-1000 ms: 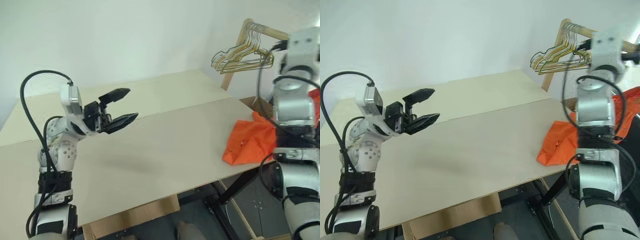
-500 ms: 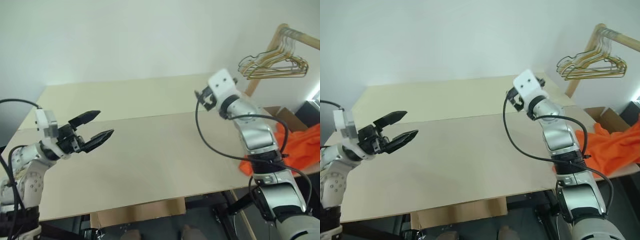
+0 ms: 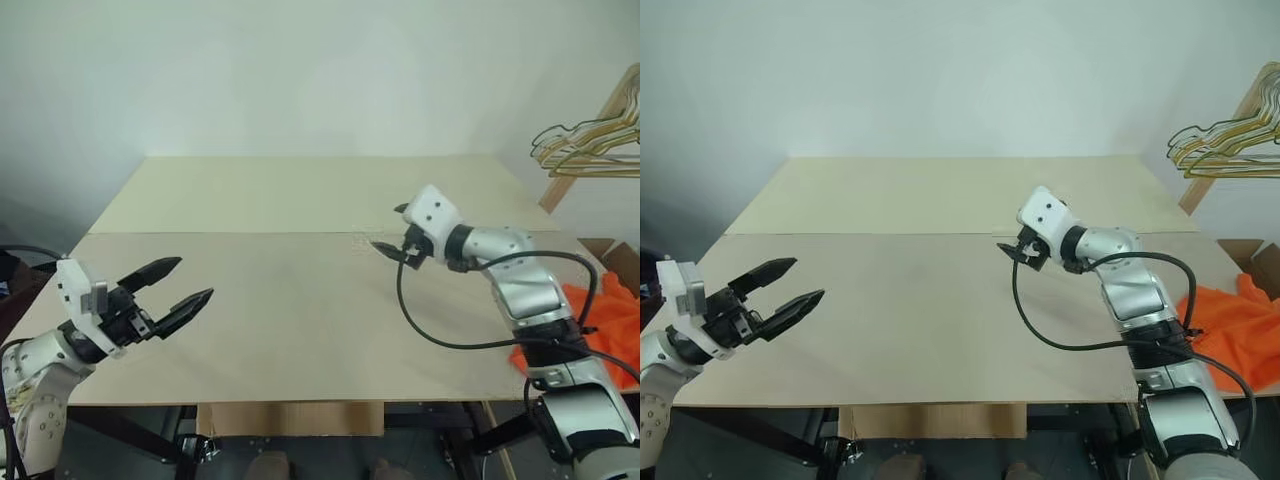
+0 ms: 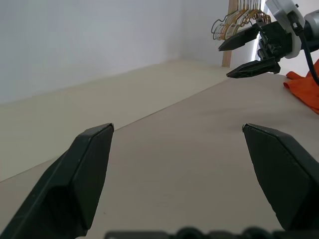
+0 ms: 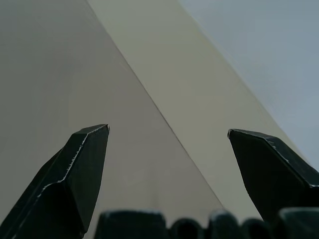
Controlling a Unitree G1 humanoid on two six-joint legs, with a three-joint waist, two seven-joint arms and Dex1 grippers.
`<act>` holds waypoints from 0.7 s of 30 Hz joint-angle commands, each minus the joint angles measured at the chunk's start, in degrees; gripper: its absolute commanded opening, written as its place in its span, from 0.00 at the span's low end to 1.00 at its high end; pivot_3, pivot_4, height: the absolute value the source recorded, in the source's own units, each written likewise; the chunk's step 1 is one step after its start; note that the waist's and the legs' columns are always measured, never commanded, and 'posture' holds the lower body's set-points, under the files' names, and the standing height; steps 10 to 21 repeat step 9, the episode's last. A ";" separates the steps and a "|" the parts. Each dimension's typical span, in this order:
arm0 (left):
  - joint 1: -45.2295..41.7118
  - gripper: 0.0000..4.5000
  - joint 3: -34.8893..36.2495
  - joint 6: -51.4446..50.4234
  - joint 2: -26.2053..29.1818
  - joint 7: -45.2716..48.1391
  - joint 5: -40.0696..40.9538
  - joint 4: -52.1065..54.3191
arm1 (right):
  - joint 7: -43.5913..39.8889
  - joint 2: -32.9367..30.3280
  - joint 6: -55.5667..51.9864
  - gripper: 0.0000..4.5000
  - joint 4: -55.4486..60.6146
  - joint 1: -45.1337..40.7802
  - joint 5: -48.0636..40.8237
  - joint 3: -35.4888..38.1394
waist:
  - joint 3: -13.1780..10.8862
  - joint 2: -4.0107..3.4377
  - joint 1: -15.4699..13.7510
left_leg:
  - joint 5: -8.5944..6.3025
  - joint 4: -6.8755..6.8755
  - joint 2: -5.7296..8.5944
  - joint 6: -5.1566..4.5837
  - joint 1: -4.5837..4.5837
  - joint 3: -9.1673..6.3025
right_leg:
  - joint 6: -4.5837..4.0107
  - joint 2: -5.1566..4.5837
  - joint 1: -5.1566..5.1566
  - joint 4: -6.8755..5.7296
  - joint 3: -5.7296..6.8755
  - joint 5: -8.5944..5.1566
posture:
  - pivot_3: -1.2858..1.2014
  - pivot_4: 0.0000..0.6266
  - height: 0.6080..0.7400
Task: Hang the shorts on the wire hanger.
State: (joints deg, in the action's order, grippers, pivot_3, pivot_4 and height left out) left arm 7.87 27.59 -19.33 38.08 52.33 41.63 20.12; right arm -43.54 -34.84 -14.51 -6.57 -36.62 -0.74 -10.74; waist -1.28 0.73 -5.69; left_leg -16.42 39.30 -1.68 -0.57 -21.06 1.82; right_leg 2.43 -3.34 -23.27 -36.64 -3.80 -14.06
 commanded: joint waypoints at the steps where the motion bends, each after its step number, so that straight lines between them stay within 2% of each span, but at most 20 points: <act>1: -0.14 1.00 0.02 0.64 0.72 -0.63 -0.80 1.98 | -0.23 -0.26 2.55 0.99 1.09 -0.01 1.16 0.38 | 0.00 0.00 -0.05 | 0.00 0.00 0.00 0.00 0.00 0.00 | 0.00 0.00 0.00 0.00 0.00 0.00 | 0.62 0.00 1.00; 21: -0.22 1.00 -0.64 0.18 1.00 0.15 -0.60 1.81 | 0.13 0.42 3.35 0.99 1.36 1.06 3.37 -0.07 | 0.00 0.03 -0.03 | 0.00 0.00 0.00 0.00 0.00 0.00 | -0.01 0.02 0.00 0.01 0.01 0.00 | 0.62 0.00 1.00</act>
